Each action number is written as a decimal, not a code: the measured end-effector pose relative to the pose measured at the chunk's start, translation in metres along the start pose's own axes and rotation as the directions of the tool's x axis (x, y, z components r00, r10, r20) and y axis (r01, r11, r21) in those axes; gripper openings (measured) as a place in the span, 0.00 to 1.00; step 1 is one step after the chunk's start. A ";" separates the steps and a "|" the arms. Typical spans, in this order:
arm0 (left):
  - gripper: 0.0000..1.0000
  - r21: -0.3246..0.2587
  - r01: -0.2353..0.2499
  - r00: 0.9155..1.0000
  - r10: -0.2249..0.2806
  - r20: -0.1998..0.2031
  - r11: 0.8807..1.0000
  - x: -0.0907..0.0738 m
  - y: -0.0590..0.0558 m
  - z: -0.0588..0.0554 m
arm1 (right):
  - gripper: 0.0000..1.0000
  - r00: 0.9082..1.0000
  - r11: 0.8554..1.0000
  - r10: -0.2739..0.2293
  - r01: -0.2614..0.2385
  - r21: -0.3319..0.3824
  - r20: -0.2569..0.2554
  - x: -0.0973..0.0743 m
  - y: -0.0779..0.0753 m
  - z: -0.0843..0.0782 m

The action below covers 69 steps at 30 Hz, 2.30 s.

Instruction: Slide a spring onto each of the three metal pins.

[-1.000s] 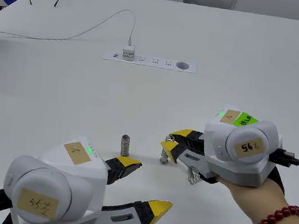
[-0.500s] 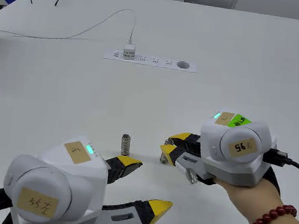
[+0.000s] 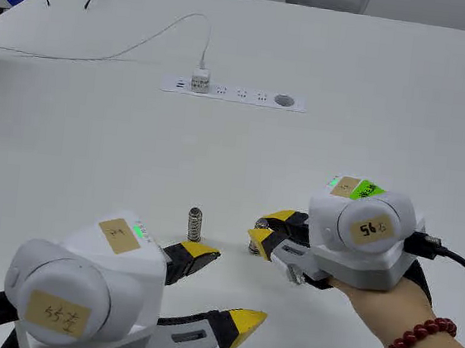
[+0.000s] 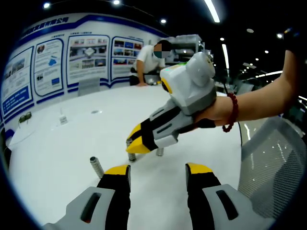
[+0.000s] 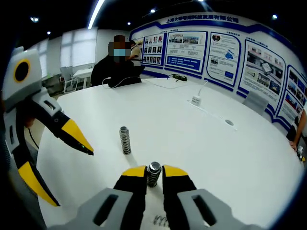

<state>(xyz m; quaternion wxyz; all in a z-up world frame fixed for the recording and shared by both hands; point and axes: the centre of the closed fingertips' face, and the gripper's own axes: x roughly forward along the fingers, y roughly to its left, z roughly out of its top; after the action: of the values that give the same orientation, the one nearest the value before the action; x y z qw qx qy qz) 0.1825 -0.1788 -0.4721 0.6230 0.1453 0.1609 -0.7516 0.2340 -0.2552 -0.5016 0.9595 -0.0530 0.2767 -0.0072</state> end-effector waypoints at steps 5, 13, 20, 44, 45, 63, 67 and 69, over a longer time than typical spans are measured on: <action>0.47 0.004 -0.001 1.000 0.001 -0.001 1.000 0.000 0.000 0.000 | 0.21 1.000 1.000 -0.005 0.005 -0.003 0.008 -0.004 0.001 0.004; 0.47 0.014 -0.003 1.000 0.003 0.003 1.000 0.000 0.000 0.003 | 0.28 0.999 0.999 -0.002 0.000 0.051 0.050 -0.016 0.002 0.016; 0.47 0.026 -0.007 1.000 0.007 0.008 1.000 0.001 0.000 0.007 | 0.33 0.998 0.994 -0.016 0.010 0.105 0.057 -0.030 0.000 0.019; 0.43 0.112 0.024 1.000 -0.021 -0.021 0.993 0.028 -0.006 0.010 | 0.42 0.990 0.979 -0.096 0.076 0.188 0.101 -0.086 -0.019 0.007; 0.43 0.114 0.024 0.999 -0.022 -0.023 0.993 0.029 -0.007 0.009 | 0.43 0.990 0.978 -0.097 0.076 0.192 0.102 -0.088 -0.019 0.006; 0.36 0.116 0.055 0.997 -0.049 -0.059 0.992 0.064 -0.008 0.002 | 0.49 0.984 0.970 -0.100 0.065 0.233 0.145 -0.115 -0.023 -0.006; 0.35 0.119 0.065 0.996 -0.058 -0.064 0.991 0.073 -0.009 0.001 | 0.50 0.985 0.970 -0.099 0.063 0.236 0.143 -0.120 -0.023 -0.011; 0.33 0.124 0.071 0.996 -0.064 -0.059 0.990 0.077 -0.010 0.003 | 0.50 0.985 0.969 -0.101 0.064 0.240 0.143 -0.123 -0.023 -0.014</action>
<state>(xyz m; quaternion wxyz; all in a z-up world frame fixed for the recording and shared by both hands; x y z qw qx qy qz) 0.1591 -0.2472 -0.5015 0.5823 0.1991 0.1351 -0.7765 0.1229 -0.2742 -0.4461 0.9763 0.0486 0.1966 -0.0757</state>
